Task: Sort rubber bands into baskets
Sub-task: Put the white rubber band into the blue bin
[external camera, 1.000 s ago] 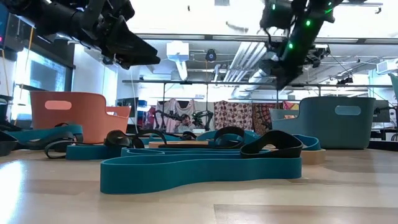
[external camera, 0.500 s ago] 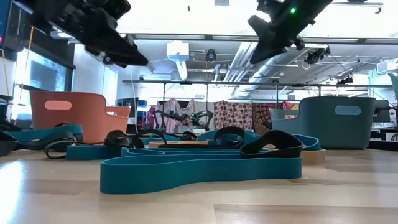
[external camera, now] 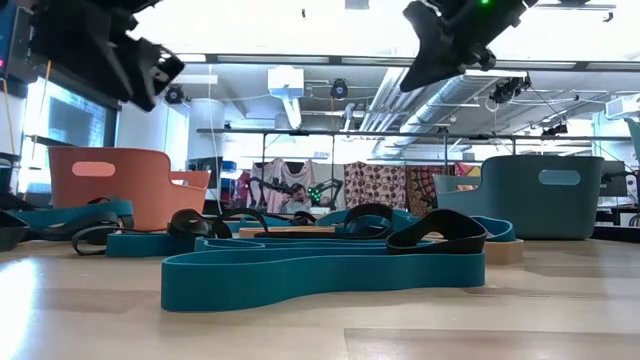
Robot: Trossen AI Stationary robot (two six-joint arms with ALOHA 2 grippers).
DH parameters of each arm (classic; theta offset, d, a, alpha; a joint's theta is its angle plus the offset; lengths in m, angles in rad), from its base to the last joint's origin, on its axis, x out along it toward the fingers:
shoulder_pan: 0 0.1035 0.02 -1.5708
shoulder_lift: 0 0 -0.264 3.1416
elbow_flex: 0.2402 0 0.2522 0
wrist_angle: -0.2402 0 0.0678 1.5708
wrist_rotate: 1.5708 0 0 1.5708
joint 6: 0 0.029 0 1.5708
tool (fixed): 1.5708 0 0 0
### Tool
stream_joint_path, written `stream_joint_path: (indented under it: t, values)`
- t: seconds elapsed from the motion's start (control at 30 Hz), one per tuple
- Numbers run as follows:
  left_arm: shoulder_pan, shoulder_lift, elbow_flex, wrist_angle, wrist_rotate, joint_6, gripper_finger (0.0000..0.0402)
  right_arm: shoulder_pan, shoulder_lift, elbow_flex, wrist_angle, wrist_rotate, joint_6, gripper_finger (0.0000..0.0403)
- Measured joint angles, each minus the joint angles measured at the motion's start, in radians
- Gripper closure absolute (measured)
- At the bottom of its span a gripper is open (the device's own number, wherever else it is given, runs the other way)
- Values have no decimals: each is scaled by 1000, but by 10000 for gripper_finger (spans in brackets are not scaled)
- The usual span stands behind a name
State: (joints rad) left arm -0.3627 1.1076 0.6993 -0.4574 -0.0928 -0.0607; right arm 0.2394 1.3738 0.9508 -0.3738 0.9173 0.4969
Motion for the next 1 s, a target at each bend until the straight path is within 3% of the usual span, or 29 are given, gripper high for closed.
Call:
stream_joint_path:
  t: [0.43, 0.57, 1.0]
  values:
    - [-107, 0, 21, -313, -277, -410, 391, 4, 107, 0, 60, -24, 5, 403]
    - [-150, 1, 21, -373, -364, -519, 400, 4, 113, 0, 60, -31, 26, 403]
    - [-174, 1, -136, -291, -503, -640, 392, 24, 113, 0, 68, -31, 22, 403]
